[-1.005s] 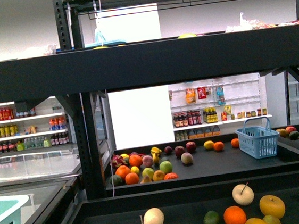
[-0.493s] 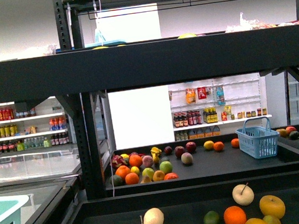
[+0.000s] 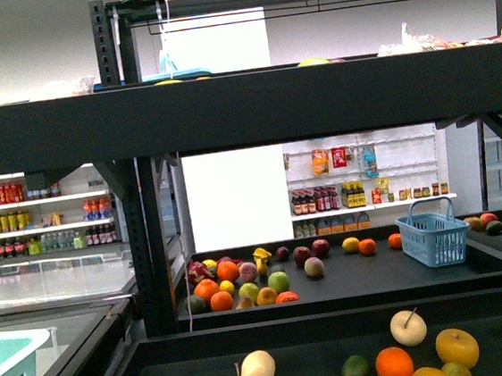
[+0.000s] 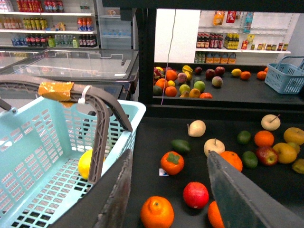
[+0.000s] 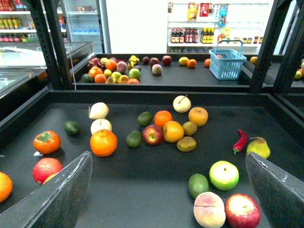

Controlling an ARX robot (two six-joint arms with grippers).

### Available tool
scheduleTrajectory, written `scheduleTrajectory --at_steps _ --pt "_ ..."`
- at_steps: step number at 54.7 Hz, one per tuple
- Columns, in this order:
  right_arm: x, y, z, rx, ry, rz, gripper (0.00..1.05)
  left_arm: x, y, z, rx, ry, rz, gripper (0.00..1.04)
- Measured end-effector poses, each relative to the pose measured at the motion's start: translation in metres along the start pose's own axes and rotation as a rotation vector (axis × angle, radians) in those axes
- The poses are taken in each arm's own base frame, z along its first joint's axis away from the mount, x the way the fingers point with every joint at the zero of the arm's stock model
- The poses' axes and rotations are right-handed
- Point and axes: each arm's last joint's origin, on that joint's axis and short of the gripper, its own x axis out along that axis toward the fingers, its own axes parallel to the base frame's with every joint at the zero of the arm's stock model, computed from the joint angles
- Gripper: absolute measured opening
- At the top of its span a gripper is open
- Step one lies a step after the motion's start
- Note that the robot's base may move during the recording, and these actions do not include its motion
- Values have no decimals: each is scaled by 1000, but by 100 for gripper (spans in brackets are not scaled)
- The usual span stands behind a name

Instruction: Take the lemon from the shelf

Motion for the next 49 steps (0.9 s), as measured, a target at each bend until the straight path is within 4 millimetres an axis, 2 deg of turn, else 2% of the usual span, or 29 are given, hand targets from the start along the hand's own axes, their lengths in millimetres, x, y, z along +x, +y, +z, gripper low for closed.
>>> scheduleTrajectory --at_steps 13,18,23,49 --pt "0 0 0 0 0 0 97 0 10 -35 4 6 -2 3" --pt "0 0 0 0 0 1 97 0 16 -45 6 9 -30 2" --pt "0 0 0 0 0 0 97 0 23 -52 7 9 16 2" --pt "0 0 0 0 0 1 97 -1 24 -76 7 7 5 2"
